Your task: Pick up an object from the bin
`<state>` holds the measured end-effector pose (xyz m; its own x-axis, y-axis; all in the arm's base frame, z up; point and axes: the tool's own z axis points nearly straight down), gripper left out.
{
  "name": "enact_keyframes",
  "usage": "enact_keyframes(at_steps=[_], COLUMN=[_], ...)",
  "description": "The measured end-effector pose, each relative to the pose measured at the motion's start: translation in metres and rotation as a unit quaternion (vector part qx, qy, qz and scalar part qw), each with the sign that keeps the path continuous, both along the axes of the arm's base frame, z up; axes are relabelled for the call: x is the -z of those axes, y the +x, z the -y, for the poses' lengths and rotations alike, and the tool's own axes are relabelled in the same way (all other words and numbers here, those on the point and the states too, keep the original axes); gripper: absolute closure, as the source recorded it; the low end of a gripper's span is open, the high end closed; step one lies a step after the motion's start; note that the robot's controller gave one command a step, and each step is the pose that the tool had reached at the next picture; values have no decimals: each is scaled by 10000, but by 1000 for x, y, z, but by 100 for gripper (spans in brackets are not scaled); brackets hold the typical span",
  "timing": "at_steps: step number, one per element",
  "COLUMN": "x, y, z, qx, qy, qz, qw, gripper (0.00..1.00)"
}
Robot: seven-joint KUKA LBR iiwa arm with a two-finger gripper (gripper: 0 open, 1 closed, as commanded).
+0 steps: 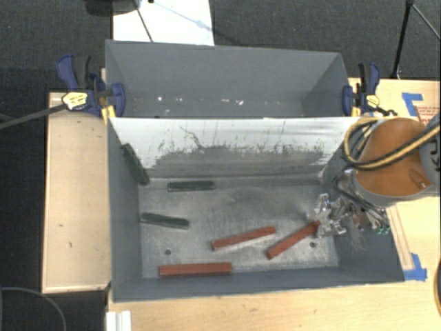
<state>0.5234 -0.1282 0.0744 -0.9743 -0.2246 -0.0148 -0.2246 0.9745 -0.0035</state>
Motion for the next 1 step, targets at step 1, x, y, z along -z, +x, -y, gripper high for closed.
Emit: enact_keyframes(at_steps=[1], x=[-151], y=[-2], z=[-44], qx=[-579], qy=[-3], qz=[-50], qw=[9983], gripper=[100])
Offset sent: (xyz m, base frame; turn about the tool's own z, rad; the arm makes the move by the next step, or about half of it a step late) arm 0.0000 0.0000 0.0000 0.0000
